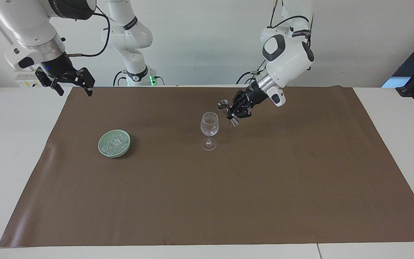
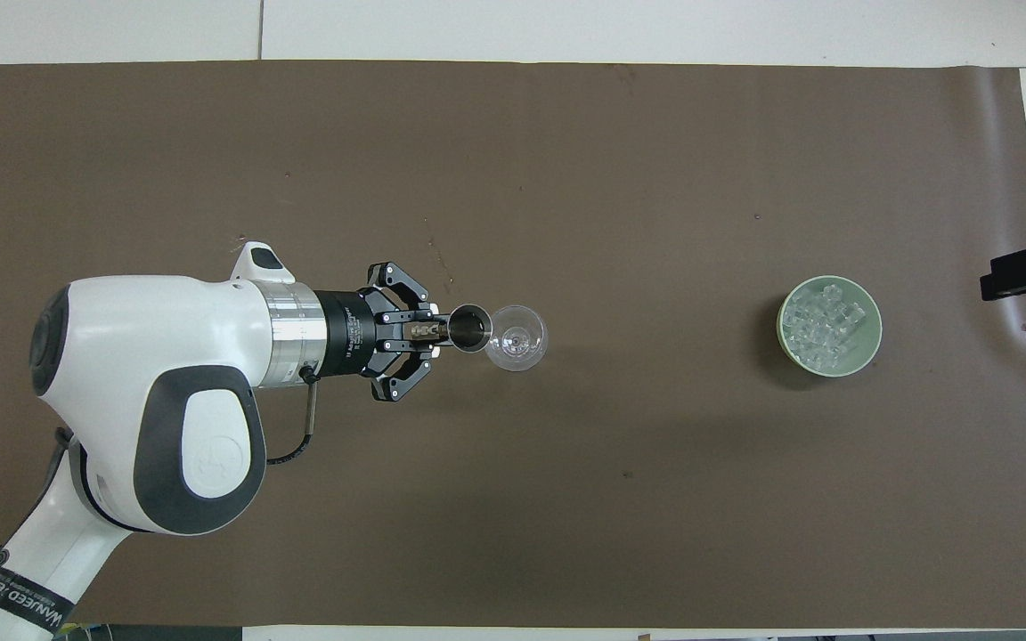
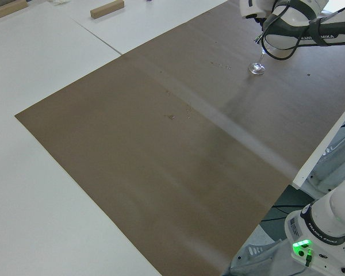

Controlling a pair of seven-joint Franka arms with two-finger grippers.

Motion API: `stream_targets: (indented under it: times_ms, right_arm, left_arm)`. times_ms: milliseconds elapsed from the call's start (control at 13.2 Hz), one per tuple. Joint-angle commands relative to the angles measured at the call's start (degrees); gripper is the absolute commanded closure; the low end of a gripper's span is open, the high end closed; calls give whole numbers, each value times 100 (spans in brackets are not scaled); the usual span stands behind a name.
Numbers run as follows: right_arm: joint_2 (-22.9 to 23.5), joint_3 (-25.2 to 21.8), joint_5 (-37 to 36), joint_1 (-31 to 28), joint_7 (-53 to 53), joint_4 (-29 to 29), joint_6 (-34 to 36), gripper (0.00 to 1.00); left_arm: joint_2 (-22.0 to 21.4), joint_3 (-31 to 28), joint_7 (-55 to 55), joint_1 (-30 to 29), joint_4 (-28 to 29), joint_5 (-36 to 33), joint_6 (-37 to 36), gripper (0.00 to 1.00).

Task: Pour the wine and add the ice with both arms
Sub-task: 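Tilt the silver cup over the clear glass with the left gripper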

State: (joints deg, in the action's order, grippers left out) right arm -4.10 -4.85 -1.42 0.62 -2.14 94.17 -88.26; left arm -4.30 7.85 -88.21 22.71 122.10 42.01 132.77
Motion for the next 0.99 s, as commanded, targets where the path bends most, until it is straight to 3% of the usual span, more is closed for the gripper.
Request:
stream_targets:
  times_ms: [0,910]
  right_arm:
    - [-73,10,54,-36,-76,75,-25,0]
    - [-73,10,54,-36,-76,75,-25,0]
  left_arm:
    - [245,-29,-451,207,-326,-841,82,100]
    - [342,-3,-2314,796,-679,-4349,-102,100]
